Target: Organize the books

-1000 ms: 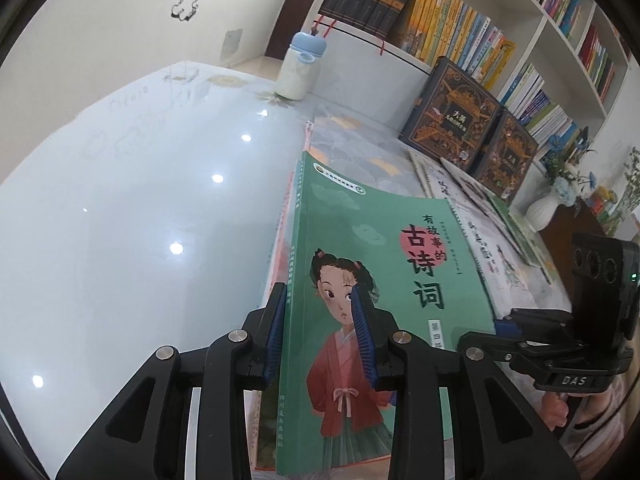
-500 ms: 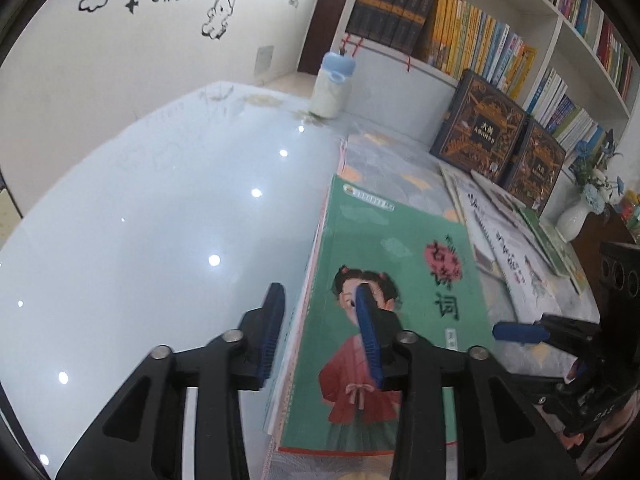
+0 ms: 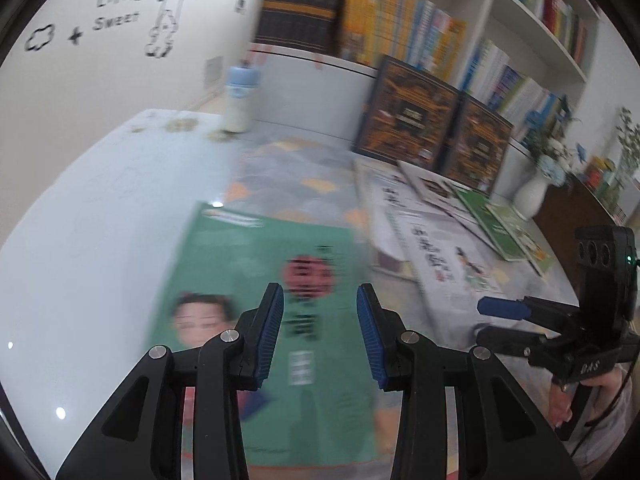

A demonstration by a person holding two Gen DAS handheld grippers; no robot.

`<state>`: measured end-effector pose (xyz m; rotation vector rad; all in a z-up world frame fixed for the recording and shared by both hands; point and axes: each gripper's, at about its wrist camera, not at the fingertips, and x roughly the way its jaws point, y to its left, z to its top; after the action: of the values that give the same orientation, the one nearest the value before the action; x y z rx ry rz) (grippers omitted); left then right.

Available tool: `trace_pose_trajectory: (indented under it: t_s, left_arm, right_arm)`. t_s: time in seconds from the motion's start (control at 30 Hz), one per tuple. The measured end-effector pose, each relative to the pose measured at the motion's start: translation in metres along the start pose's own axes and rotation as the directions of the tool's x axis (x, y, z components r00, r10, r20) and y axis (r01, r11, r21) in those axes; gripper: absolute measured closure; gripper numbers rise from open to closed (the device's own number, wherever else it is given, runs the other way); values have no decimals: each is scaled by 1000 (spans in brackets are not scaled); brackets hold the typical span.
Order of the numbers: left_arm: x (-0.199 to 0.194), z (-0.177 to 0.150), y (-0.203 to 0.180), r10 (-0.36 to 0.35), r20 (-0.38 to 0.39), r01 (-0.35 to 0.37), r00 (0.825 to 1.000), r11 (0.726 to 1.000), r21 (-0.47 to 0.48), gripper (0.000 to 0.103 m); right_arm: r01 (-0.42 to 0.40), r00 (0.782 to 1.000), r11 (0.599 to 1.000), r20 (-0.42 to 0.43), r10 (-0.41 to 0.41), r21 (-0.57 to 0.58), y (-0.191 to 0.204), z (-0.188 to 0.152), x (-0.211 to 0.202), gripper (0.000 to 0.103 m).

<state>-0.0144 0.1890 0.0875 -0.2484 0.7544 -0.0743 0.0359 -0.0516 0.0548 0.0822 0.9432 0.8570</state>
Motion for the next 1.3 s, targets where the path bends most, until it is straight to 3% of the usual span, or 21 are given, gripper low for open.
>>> trace_pose_trajectory:
  t_s: [0.43, 0.6, 0.8, 0.93, 1.07, 1.23, 1.3]
  left_arm:
    - [72, 11, -124, -126, -143, 136, 982, 989, 56, 67]
    - [97, 25, -177, -153, -142, 164, 978, 984, 64, 67]
    - [150, 39, -275, -211, -114, 224, 971, 969, 108, 67]
    - [193, 30, -339, -251, -151, 271, 956, 953, 135, 67]
    - [227, 11, -382, -284, -212, 317, 935, 938, 139, 67]
    - [247, -2, -406, -296, -248, 341, 923, 926, 164, 67]
    - [251, -5, -411, -304, -260, 353, 916, 921, 167, 67]
  right_arm:
    - [119, 986, 974, 94, -139, 191, -142, -14, -88, 23]
    - [124, 980, 965, 122, -155, 231, -197, -8, -126, 23]
    - [172, 973, 945, 104, -208, 278, -286, 11, -167, 23]
    - [227, 950, 932, 147, -277, 284, -354, 30, -200, 28]
    - [238, 941, 905, 145, -304, 351, -416, 45, -212, 28]
    - [322, 908, 858, 127, -400, 400, -461, 50, -209, 28]
    - [312, 913, 850, 112, -391, 424, -474, 49, -203, 28]
